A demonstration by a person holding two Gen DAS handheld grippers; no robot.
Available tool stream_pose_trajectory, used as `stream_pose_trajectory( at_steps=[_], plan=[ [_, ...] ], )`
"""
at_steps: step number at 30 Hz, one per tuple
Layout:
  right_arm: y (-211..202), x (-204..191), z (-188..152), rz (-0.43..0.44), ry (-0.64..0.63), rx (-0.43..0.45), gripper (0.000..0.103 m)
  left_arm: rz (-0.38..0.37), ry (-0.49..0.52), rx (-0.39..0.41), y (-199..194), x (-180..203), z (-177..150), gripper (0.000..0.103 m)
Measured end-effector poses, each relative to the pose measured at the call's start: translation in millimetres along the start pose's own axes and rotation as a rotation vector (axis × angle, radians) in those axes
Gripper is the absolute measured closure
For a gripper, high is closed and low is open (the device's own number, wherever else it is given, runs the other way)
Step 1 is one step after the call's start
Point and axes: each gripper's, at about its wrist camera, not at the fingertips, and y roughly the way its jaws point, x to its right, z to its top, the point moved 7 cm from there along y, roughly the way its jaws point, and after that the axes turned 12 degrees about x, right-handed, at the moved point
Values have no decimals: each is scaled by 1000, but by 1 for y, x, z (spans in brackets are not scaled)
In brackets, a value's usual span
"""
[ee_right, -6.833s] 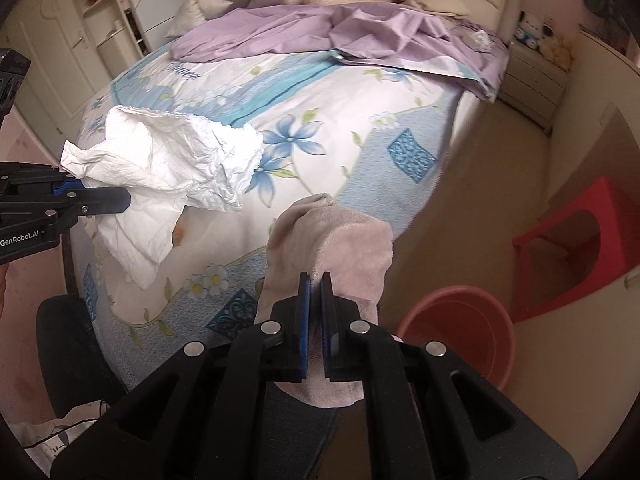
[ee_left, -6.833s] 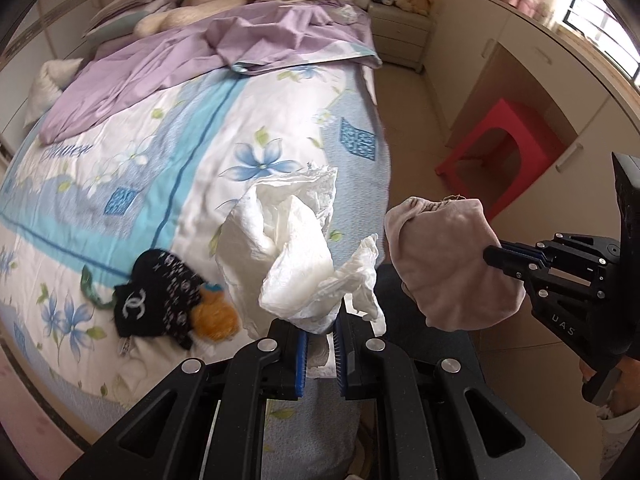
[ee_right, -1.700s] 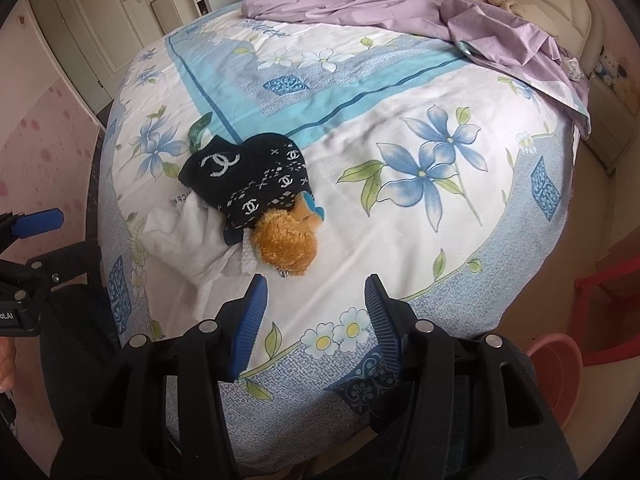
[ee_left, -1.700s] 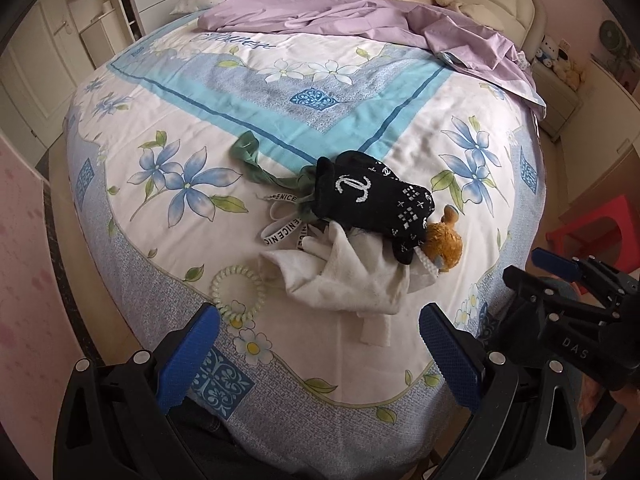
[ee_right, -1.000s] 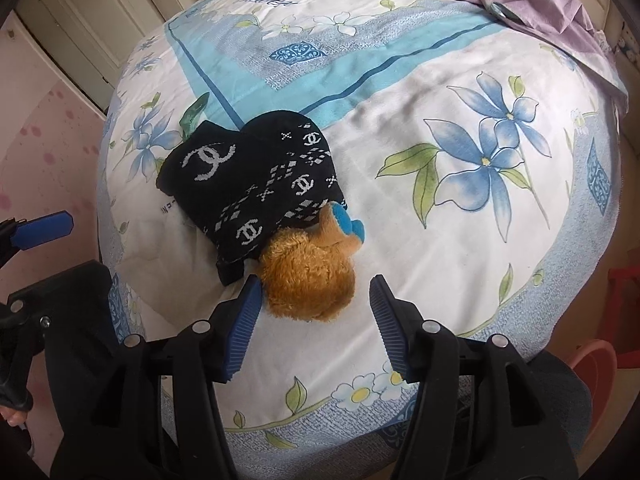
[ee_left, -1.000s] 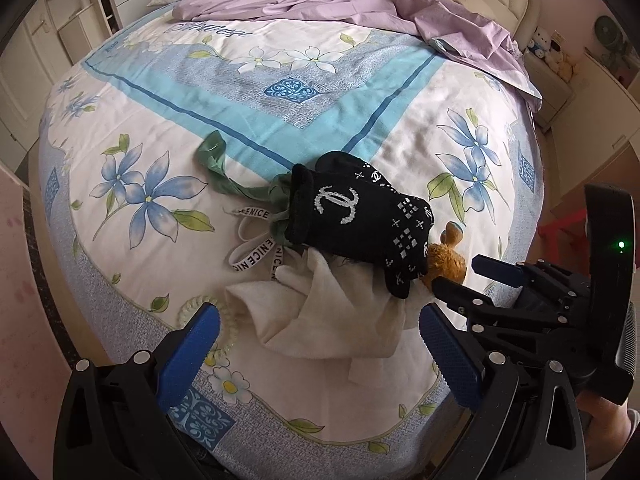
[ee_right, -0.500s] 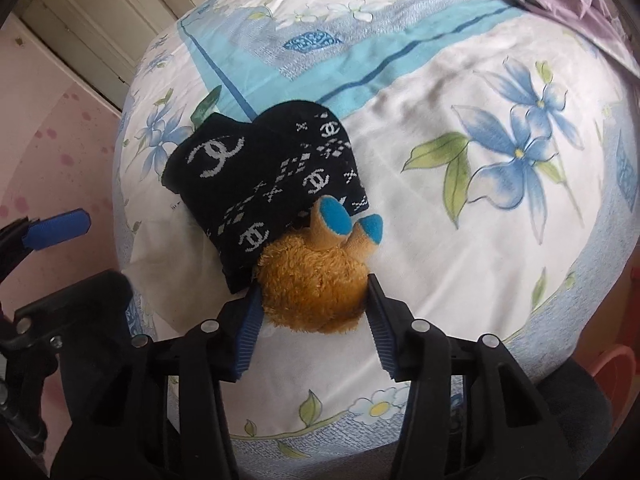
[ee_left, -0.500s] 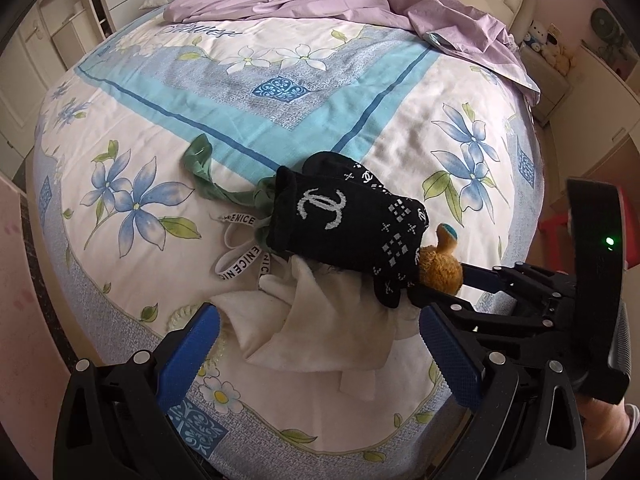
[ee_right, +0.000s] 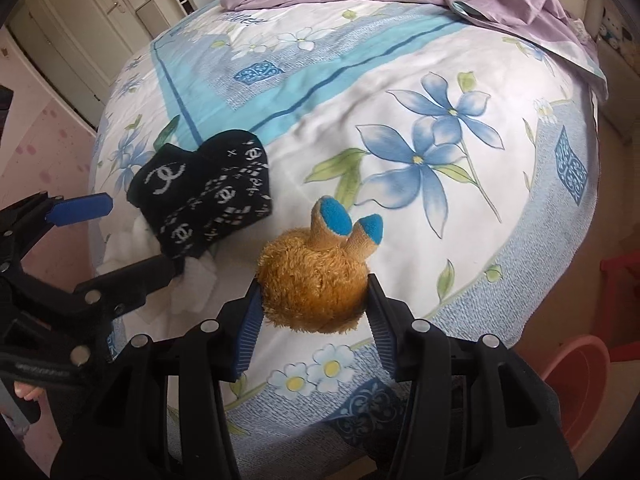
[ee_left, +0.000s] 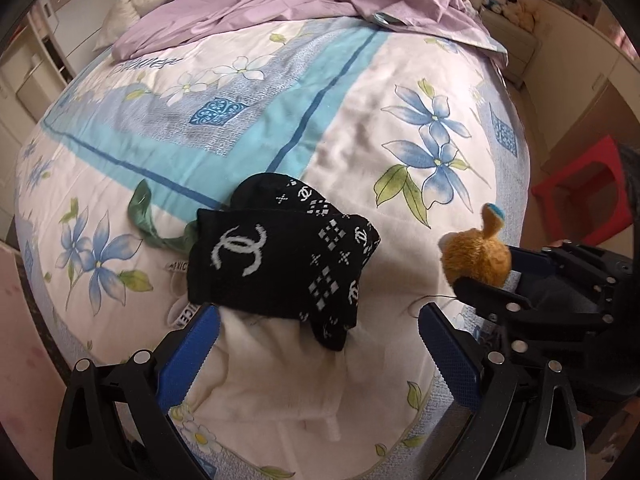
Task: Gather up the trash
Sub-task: 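Grasp the black Chanel-print sock with the left tool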
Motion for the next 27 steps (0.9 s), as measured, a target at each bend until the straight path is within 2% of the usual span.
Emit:
stream_pose_trajectory(
  at_steps=[3, 4, 5, 6, 8, 10, 14, 20, 27],
  plan=[
    [1, 7, -4, -2, 13, -6, 55, 9, 26, -32, 17, 4, 0, 14],
    [1, 9, -5, -1, 18, -6, 55, 11, 33, -44, 22, 5, -1, 23],
    [1, 10, -5, 1, 22, -6, 55, 15, 35, -69, 29, 5, -2, 36],
    [1, 11, -6, 2, 23, -5, 55, 16, 31, -81, 33, 5, -3, 43],
    [1, 12, -6, 5, 29, -3, 55, 24, 34, -96, 37, 3, -3, 68],
    [1, 14, -7, 12, 39, 0, 55, 14, 23, -90, 35, 1, 2, 83],
    [-3, 15, -5, 17, 50, 9, 55, -16, -8, -67, 24, -2, 15, 89],
    [-9, 11, -1, 22, 32, 22, 55, -47, -79, -30, 3, -13, 28, 90],
    [-26, 1, 8, 25, 4, 52, 55, -47, -93, 35, -40, -20, 51, 90]
  ],
)
